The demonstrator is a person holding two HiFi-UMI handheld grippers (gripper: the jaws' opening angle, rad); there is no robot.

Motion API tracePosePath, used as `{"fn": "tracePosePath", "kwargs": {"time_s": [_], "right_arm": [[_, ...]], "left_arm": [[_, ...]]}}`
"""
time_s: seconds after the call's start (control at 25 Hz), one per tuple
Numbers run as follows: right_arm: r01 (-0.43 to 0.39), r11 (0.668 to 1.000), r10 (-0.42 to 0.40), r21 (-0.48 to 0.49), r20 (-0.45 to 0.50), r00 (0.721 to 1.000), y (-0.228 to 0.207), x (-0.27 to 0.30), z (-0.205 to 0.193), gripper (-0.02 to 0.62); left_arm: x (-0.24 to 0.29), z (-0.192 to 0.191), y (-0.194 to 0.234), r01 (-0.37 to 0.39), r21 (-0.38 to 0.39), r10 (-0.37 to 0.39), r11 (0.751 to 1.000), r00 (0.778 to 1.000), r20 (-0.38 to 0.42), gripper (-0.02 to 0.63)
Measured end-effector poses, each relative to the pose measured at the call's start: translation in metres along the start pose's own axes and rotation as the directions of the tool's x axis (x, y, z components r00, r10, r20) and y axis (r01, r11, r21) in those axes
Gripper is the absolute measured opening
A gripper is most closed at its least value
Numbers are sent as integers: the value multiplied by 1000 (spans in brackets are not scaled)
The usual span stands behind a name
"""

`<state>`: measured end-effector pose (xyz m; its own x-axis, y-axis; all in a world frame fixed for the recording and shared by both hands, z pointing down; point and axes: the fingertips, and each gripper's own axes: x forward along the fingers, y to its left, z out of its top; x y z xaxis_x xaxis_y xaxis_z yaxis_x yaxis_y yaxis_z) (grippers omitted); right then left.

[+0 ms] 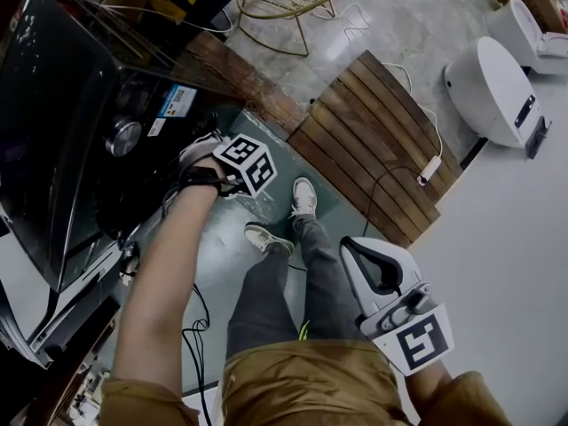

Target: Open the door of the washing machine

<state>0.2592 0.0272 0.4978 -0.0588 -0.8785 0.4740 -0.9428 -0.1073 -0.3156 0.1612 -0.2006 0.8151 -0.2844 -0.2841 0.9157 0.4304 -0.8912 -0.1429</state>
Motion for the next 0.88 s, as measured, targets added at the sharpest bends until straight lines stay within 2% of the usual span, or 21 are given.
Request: {"fn": "tracePosePath", "kwargs": {"time_s": [0.08, 0.12, 0.28, 0.48, 0.72, 0.88], "right_arm": [[-17, 1000, 17, -11, 14, 1000, 6, 3, 8, 5], [-25, 999, 26, -20, 17, 1000, 8, 2, 11, 5], [-26, 999, 26, -35, 9, 1000, 10, -3, 9, 5], [-52, 998, 52, -42, 2, 999, 19, -1, 5, 5], [-94, 994, 94, -55, -10, 996, 23, 1, 0, 5], [-114, 991, 115, -69, 0, 993, 24, 3, -1, 5]], "left_arm": [[1, 8, -30, -17, 56, 18, 998, 1000, -10, 164], [1, 9, -38, -13, 59, 13, 998, 1000, -13, 161], [-6, 13, -46, -43, 33, 41, 999, 998, 39, 158], [-10, 15, -62, 19, -54, -15, 998, 998, 66, 154], [-18, 16, -94, 60, -73, -54, 996, 995, 89, 157], [-23, 15, -111, 9, -25, -6, 1000, 995, 97, 163]]}}
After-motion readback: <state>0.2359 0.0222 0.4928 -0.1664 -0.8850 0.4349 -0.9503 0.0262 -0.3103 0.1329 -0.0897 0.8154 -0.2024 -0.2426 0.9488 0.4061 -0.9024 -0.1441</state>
